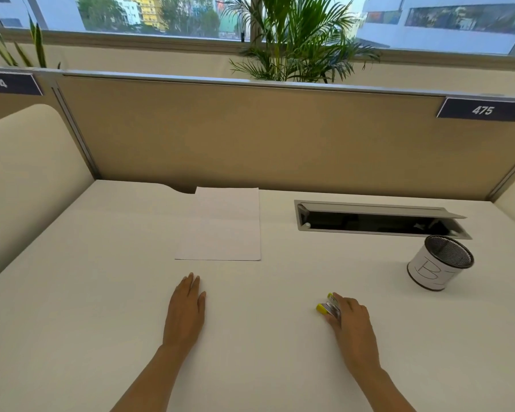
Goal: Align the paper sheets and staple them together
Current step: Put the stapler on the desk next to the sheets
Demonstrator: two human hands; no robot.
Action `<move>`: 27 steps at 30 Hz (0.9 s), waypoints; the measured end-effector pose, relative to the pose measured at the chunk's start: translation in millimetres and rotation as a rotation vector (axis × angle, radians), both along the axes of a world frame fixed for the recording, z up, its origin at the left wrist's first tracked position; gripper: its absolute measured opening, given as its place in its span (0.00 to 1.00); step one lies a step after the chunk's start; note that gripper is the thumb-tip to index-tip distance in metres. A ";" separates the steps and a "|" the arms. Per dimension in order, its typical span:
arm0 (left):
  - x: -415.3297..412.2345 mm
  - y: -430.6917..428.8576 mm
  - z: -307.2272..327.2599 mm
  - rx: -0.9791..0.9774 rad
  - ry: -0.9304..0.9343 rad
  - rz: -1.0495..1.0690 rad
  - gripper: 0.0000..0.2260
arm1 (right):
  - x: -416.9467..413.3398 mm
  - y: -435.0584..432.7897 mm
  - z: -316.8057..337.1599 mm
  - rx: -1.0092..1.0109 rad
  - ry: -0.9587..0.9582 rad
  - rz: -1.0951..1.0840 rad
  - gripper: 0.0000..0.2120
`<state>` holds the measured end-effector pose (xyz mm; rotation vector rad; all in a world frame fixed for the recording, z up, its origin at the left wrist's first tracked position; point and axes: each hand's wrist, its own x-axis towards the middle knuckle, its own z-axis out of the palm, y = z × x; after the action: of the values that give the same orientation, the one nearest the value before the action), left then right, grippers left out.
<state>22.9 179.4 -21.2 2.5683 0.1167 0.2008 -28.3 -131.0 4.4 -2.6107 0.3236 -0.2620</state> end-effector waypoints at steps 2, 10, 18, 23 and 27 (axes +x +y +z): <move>-1.1 -0.6 -0.5 0.007 -0.003 0.006 0.20 | 6.5 16.4 4.5 0.071 -0.019 -0.027 0.18; -3.4 -1.3 1.2 0.022 -0.012 0.013 0.20 | 54.2 95.3 24.0 0.146 -0.034 0.011 0.19; -4.0 -3.2 3.4 -0.003 -0.035 0.025 0.20 | 84.1 127.4 25.5 0.034 0.096 -0.068 0.16; -3.3 -2.6 1.9 -0.009 -0.031 0.027 0.20 | 90.1 135.5 24.7 -0.014 0.129 -0.133 0.16; -2.7 -2.6 1.2 0.005 -0.029 0.029 0.20 | 93.4 138.3 21.2 -0.060 0.170 -0.143 0.16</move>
<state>20.3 176.8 -20.0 2.5683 0.1431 0.2502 65.2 7.4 25.6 -2.6785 0.5714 -0.0992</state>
